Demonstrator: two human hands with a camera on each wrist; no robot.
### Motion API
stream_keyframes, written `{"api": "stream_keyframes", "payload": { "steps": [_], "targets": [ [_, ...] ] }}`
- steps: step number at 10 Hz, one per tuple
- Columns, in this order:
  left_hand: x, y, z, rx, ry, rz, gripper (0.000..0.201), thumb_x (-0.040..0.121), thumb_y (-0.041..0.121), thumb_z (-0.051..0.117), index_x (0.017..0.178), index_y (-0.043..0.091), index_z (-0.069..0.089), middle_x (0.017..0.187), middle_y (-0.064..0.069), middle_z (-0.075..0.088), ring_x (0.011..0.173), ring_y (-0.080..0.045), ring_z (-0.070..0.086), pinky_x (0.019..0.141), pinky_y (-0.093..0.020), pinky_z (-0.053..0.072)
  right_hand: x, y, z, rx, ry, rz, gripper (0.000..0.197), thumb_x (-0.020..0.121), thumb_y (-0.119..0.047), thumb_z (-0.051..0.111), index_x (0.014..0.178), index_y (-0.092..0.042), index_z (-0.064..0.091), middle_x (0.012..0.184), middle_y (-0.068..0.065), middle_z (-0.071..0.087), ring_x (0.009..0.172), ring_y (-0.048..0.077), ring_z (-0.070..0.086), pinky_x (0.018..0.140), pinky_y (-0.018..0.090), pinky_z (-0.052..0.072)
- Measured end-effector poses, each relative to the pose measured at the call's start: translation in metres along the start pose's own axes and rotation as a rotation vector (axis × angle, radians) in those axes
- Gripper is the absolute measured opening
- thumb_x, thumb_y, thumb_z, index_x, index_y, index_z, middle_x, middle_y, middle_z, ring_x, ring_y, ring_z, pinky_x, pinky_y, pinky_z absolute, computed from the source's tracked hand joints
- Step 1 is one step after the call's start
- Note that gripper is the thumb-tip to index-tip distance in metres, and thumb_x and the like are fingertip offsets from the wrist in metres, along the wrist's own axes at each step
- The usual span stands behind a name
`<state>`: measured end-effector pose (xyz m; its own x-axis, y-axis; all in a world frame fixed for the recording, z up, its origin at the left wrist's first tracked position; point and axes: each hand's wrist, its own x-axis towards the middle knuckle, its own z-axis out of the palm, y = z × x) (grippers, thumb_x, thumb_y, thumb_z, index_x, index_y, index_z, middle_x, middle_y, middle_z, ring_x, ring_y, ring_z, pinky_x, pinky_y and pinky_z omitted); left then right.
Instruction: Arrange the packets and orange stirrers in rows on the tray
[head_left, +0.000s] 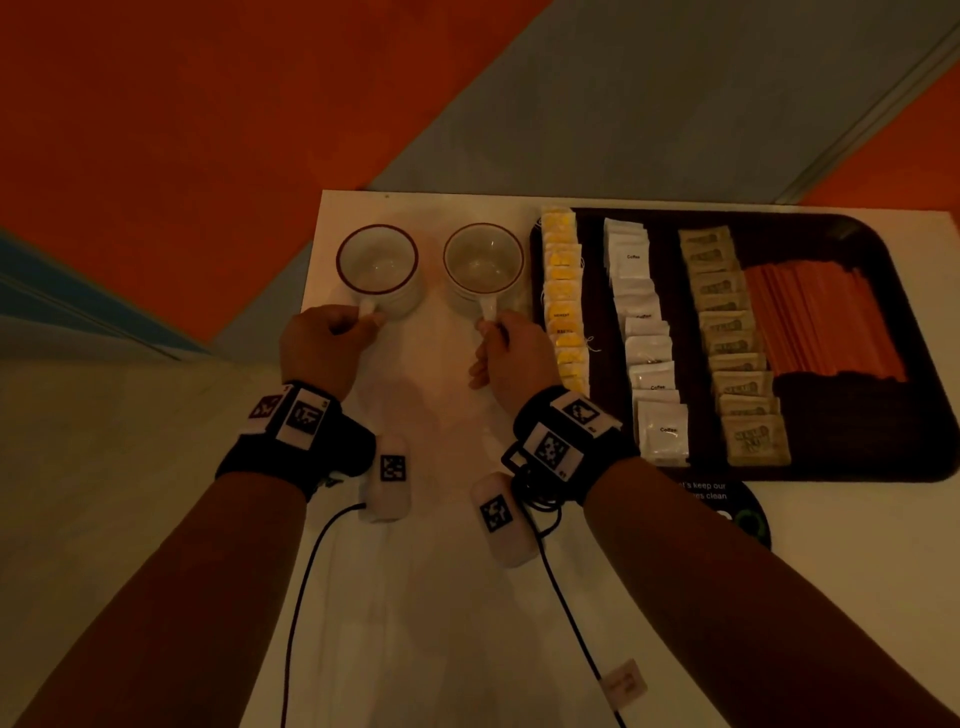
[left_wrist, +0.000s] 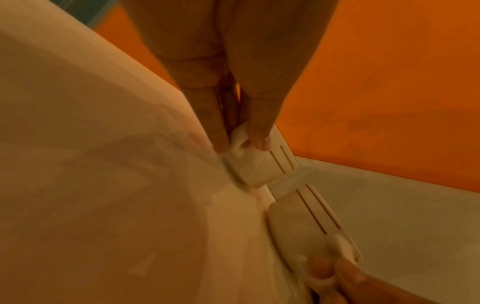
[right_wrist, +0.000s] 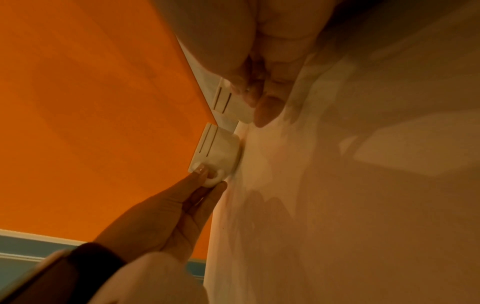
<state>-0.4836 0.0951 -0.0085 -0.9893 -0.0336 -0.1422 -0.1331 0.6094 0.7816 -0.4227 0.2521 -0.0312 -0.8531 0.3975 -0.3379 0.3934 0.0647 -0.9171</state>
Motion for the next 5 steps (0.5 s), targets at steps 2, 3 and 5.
{"api": "stream_keyframes", "payload": {
  "steps": [2, 3, 5],
  "targets": [
    [-0.001, -0.001, 0.000, -0.020, -0.019, -0.019, 0.031, 0.080, 0.029, 0.068, 0.093, 0.001, 0.068, 0.087, -0.009, 0.061, 0.083, -0.019, 0.053, 0.079, -0.032, 0.044, -0.008, -0.004, 0.000, 0.044, 0.012, -0.002, 0.002, 0.094, -0.010, 0.045, 0.095, -0.009, 0.045, 0.067, 0.006, 0.050, 0.047, 0.017, 0.050, 0.039, 0.021, 0.048],
    [-0.004, -0.003, -0.006, 0.014, -0.044, -0.049, 0.042, 0.075, 0.039, 0.070, 0.102, 0.007, 0.068, 0.104, -0.009, 0.067, 0.095, -0.021, 0.060, 0.088, -0.033, 0.046, -0.020, -0.010, -0.006, 0.094, 0.001, 0.006, 0.021, 0.091, -0.010, 0.052, 0.104, -0.013, 0.037, 0.068, 0.011, 0.053, 0.047, 0.020, 0.052, 0.040, 0.024, 0.050],
    [-0.085, -0.031, -0.067, 0.127, 0.008, -0.013, 0.033, 0.081, 0.026, 0.066, 0.113, 0.020, 0.062, 0.110, -0.010, 0.066, 0.086, -0.009, 0.062, 0.079, -0.028, 0.048, -0.066, -0.017, -0.045, 0.057, -0.148, -0.037, 0.012, 0.090, -0.011, 0.052, 0.089, -0.021, 0.046, 0.066, 0.008, 0.053, 0.051, 0.017, 0.055, 0.044, 0.024, 0.049]
  ]
}}
